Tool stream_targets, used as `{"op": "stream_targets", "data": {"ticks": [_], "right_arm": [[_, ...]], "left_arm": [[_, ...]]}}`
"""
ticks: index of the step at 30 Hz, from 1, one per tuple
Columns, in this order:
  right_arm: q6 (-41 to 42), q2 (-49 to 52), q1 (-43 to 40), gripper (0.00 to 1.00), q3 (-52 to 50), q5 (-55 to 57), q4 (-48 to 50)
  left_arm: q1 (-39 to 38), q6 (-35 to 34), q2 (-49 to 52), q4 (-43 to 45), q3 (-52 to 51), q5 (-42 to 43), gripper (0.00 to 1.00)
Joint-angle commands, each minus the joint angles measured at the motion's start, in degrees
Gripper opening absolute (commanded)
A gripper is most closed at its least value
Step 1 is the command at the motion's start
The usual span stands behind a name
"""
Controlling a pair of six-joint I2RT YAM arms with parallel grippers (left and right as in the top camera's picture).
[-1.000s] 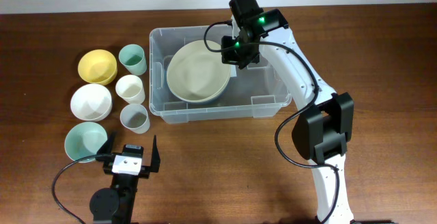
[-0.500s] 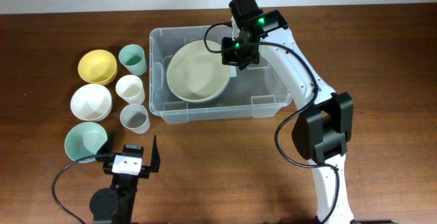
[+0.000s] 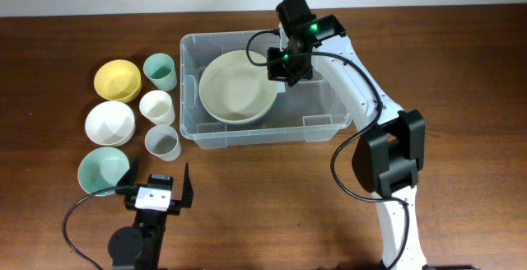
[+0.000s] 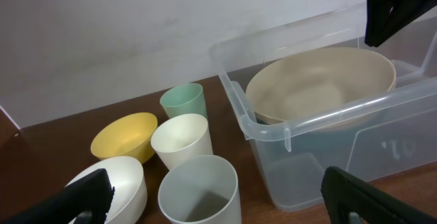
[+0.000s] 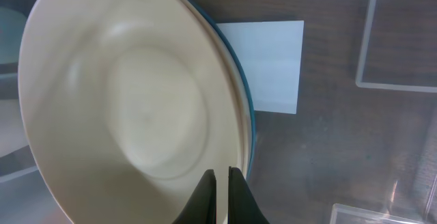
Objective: Pack container
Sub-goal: 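Lower the cream bowl onto the stacked bowls and open the right gripper, then raise the right gripper out of the bin and move it right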
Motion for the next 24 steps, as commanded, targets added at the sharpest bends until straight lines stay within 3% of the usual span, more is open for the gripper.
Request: {"op": "stream_targets", "data": {"ticks": [1,24], "right_arm": [[-0.7,-0.8,0.1,0.04,-0.6,0.5,0.1],[-0.9,-1.8,-0.5,0.04,0.0,2.0,1.2]], "left_arm": [[0.2,0.3,0.0,-0.5,-0.1,-0.2,1.0],[0.2,0.3,0.0,-0.5,-0.1,-0.2,1.0]]}}
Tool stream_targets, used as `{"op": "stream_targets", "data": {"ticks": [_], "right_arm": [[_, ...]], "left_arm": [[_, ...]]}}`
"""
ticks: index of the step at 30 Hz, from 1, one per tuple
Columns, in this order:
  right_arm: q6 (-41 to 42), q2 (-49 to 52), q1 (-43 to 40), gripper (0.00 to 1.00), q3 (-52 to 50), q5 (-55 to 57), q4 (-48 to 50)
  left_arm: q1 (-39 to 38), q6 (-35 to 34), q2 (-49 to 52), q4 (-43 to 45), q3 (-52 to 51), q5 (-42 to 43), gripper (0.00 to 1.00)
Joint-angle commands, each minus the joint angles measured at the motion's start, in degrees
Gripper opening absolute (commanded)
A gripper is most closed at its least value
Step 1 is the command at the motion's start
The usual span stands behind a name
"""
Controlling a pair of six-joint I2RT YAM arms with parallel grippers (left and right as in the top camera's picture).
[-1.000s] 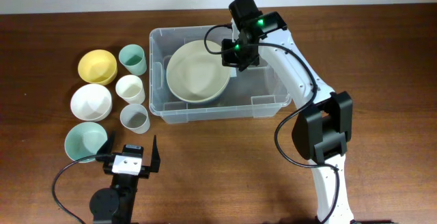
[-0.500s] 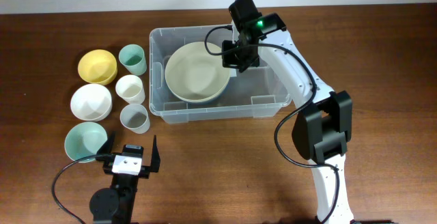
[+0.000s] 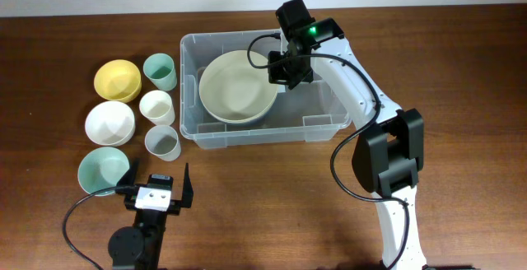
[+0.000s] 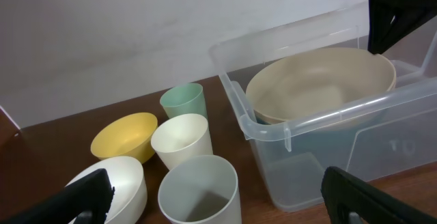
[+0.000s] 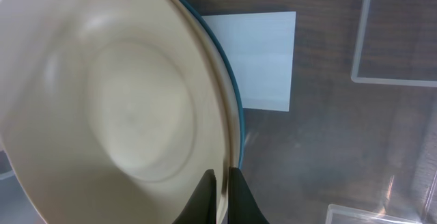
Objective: Pack container
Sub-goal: 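Raise the right gripper out of the bin and move it right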
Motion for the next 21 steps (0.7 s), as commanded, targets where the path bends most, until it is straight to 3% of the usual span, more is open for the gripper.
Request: {"op": "stream_targets", "data": {"ticks": [1,4,11,15,16,18,21], "right_arm": [[-1.5,-2.2,-0.8,0.05,3.1,1.1,0.0],[-2.5,-3.4,-2.1,0.13,7.4,2.6,-2.6],[-2.5,-6.4,-8.8,0.46,18.5,11.3,-13.0],[-2.5,-6.7,-15.1,0.75,25.8,12.3,-20.4],[-2.5,-6.7,-16.9,0.87,27.2,12.3,-22.4],[-2.5,-6.7,-20.6,0.98,29.4,12.3,-26.0],[-1.3,-6.7,-26.7,0.99,31.3,12.2,-30.6]], "left_arm": [[0.2,0.3,0.0,-0.5,-0.1,-0.2,1.0],[0.2,0.3,0.0,-0.5,-0.1,-0.2,1.0],[0.2,0.3,0.0,-0.5,-0.1,-0.2,1.0],[0.2,0.3,0.0,-0.5,-0.1,-0.2,1.0],[0.2,0.3,0.0,-0.5,-0.1,-0.2,1.0],[0.2,0.3,0.0,-0.5,-0.1,-0.2,1.0],[0.2,0.3,0.0,-0.5,-0.1,-0.2,1.0]]}}
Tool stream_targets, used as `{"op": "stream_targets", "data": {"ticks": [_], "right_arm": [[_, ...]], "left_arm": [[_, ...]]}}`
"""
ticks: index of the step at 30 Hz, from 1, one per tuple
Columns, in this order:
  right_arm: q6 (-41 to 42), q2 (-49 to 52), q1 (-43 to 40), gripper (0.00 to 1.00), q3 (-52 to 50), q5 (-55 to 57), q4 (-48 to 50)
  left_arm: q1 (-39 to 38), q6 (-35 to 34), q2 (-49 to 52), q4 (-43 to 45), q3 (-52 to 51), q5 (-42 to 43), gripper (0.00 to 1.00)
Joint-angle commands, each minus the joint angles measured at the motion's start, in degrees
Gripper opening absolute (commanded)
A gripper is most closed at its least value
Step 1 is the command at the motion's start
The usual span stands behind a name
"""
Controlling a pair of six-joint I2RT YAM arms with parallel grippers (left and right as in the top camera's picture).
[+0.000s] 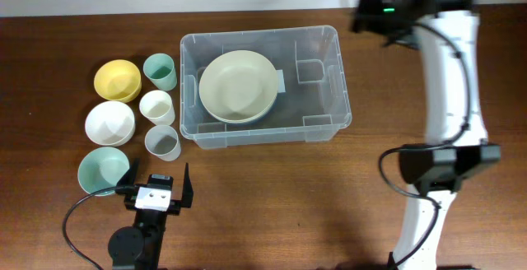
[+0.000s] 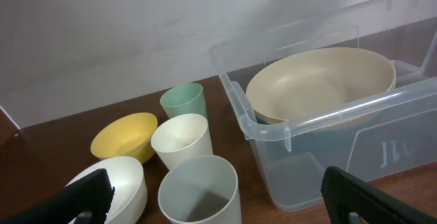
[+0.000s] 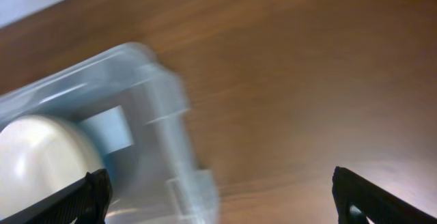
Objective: Pack container
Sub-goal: 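Raise the right gripper out of the bin and move it right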
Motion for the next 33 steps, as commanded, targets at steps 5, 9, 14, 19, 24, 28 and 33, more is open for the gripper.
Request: {"op": "stream_targets", "data": {"ticks": [5,9,14,19,24,28,33], "right_arm": [[-0.1,-1.2,-13.6,0.99,1.9,0.5,-6.4],[-0.4,-1.2,-19.3,0.99,1.3,0.1,-6.4],[-4.1,-1.2,-24.2,0.99,-2.0,-0.1,-6.4],[-7.1,-1.2,-27.1,0.99,-11.3,-0.1,-6.4],[-7.3,-1.2,-28.0,0.99,-21.4,-0.1,-4.0],[-7.2,-1.2,-28.1,0.99,-26.8,-0.1,0.0],[-7.2,-1.2,-28.1,0.99,-30.8,-0.1,2.8]], "left_arm": [[0.2,0.3,0.0,-0.5,-0.1,-0.2,1.0],[0.2,0.3,0.0,-0.5,-0.1,-0.2,1.0],[0.2,0.3,0.0,-0.5,-0.1,-0.2,1.0],[0.2,0.3,0.0,-0.5,-0.1,-0.2,1.0],[0.2,0.3,0.0,-0.5,-0.1,-0.2,1.0],[0.2,0.3,0.0,-0.5,-0.1,-0.2,1.0],[0.2,0.3,0.0,-0.5,-0.1,-0.2,1.0]]}}
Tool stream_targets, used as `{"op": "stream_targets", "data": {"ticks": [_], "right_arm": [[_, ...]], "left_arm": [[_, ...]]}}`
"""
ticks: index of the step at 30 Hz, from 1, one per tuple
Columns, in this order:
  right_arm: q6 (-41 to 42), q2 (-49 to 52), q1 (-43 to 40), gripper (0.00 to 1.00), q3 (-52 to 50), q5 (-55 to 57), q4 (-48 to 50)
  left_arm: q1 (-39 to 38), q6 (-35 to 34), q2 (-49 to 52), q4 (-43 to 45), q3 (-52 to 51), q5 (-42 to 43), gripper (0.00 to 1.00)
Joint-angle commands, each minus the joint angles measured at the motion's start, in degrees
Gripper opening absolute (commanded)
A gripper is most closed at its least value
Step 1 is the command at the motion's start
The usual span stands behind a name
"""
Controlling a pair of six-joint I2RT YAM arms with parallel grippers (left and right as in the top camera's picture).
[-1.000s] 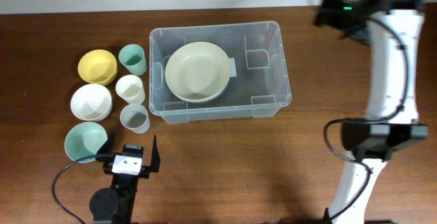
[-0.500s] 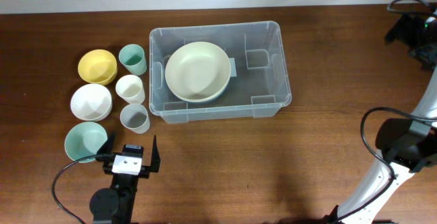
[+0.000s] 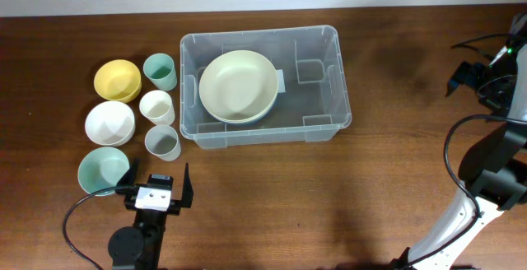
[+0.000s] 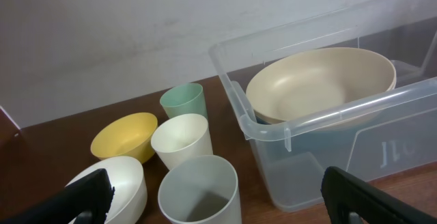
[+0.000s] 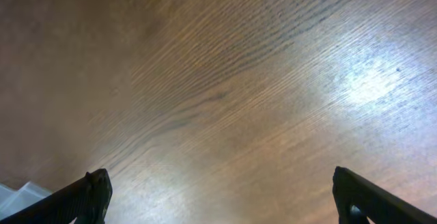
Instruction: Pack container
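The clear plastic container [image 3: 317,97] stands at the table's middle back with a cream bowl [image 3: 239,86] lying in its left half; the left wrist view shows that bowl [image 4: 321,80] too. Left of the container sit a yellow bowl [image 3: 117,80], a white bowl [image 3: 109,123], a mint bowl [image 3: 104,171], a green cup [image 3: 160,72], a white cup [image 3: 156,106] and a grey cup [image 3: 162,143]. My left gripper [image 3: 159,174] is open at the front left, facing the cups [image 4: 218,203]. My right gripper [image 3: 475,83] is open at the far right edge, over bare wood [image 5: 222,200].
A small white label [image 3: 280,80] shows on the container floor beside the bowl. The right arm's base [image 3: 486,179] and cable stand at the right edge of the brown wooden table [image 3: 395,188].
My right gripper has gone from behind the container's right end to the table's far right edge, still open. The bowl, the cups and my left gripper have not moved.
At first my right gripper was shut on the rim of the cream bowl, held tilted inside the container. It still held the rim a moment later. Then it was open and off to the back right, the bowl lying in the container. Now it is at the far right.
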Motion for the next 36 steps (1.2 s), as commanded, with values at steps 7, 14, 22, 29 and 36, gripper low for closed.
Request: {"op": "stream_targets", "data": {"ticks": [7,14,22,29,36], "right_arm": [[-0.4,-1.0,-0.4,0.99,-6.4,-0.1,3.5],[-0.4,-1.0,-0.4,0.99,-12.9,-0.4,6.4],[-0.3,-1.0,-0.3,0.99,-19.1,-1.9,9.4],[-0.4,-1.0,-0.4,0.99,-22.1,-1.3,14.0],[-0.4,-1.0,-0.4,0.99,-22.1,-1.2,17.7]], "left_arm": [[0.2,0.3,0.0,-0.5,-0.1,-0.2,1.0],[0.2,0.3,0.0,-0.5,-0.1,-0.2,1.0],[0.2,0.3,0.0,-0.5,-0.1,-0.2,1.0],[0.2,0.3,0.0,-0.5,-0.1,-0.2,1.0],[0.2,0.3,0.0,-0.5,-0.1,-0.2,1.0]]}}
